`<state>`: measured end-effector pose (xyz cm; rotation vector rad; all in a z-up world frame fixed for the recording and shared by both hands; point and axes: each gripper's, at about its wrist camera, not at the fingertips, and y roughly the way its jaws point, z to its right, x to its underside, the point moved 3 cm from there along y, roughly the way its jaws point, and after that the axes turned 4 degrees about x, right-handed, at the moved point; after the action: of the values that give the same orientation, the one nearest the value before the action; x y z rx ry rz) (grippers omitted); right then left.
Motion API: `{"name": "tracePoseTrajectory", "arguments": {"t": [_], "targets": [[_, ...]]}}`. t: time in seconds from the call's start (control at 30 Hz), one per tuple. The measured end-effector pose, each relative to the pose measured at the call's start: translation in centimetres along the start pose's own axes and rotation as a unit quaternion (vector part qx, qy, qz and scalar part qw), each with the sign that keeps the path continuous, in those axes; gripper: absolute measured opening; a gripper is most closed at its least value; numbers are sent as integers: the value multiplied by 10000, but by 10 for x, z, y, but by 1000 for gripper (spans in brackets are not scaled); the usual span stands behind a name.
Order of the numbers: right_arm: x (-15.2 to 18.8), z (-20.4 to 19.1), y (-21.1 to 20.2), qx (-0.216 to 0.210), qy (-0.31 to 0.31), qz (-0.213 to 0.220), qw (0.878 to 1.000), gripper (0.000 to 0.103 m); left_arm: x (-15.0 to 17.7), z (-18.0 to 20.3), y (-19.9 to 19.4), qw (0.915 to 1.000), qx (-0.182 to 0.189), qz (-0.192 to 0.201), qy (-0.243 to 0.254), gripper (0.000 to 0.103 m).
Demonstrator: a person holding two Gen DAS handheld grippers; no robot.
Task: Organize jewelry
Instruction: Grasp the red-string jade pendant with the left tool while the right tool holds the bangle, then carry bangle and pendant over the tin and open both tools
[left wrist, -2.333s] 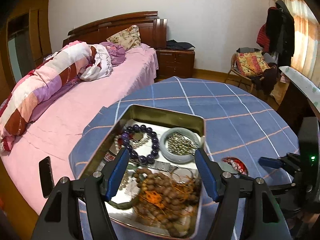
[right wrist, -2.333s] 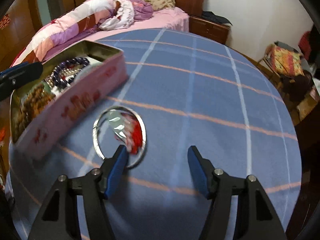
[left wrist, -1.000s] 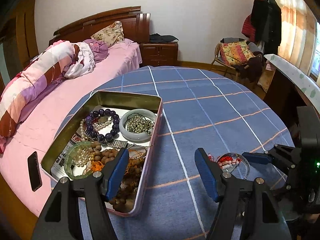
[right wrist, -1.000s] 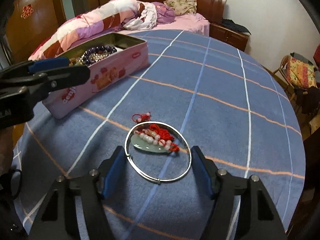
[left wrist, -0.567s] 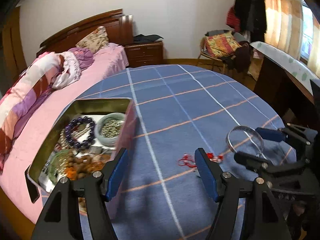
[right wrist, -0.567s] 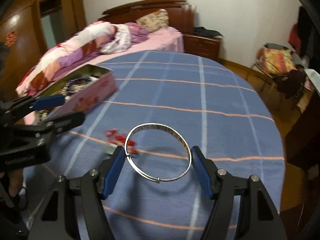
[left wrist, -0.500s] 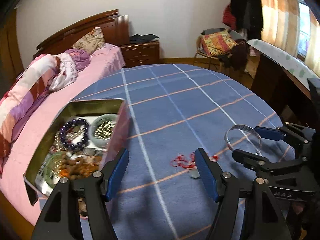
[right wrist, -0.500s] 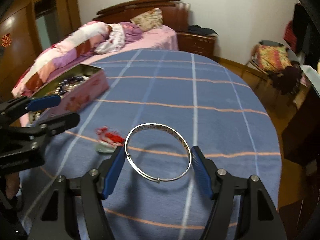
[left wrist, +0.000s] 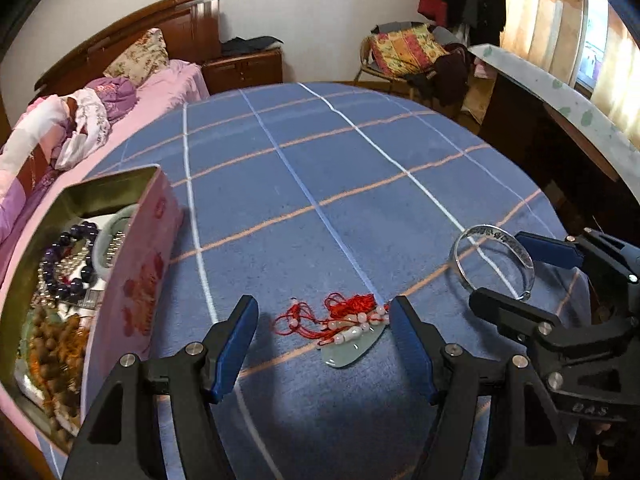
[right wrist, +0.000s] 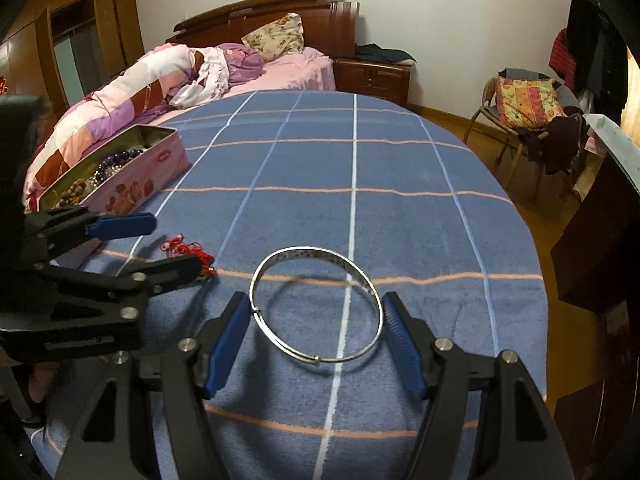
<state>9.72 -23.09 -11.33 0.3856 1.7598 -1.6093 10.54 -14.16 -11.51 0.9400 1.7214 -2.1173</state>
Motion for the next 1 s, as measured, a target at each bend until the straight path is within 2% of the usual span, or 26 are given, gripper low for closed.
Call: {"name": "tracePoseTrajectory", "arguments": {"t": [0.07,0.1,0.17,0.43,0.67,1.0], "targets": [[0,-1,-1,-5,-13,14,10000,70,1,0,3,9999,72,-87,3,45],[0,-1,-1,-10,-15,19,10000,70,1,0,2,9999,97,-88,28,26],[0,-2,-2,-10,-13,35,10000,70,1,1,0,9998,167,-91,48,14],[-5,-5,-14,-57,5,255,9997,70,5,-2,-19,9998,109,154,-17,13],[-16,-16,-26,-124,-70,470,9988,70,-3,-9,-50,9984,-112,547,-3,13],[-27,-32,-32,-207,-162,651,9975,70,-12,-24,-76,9955,-257,904,-105,13]]}}
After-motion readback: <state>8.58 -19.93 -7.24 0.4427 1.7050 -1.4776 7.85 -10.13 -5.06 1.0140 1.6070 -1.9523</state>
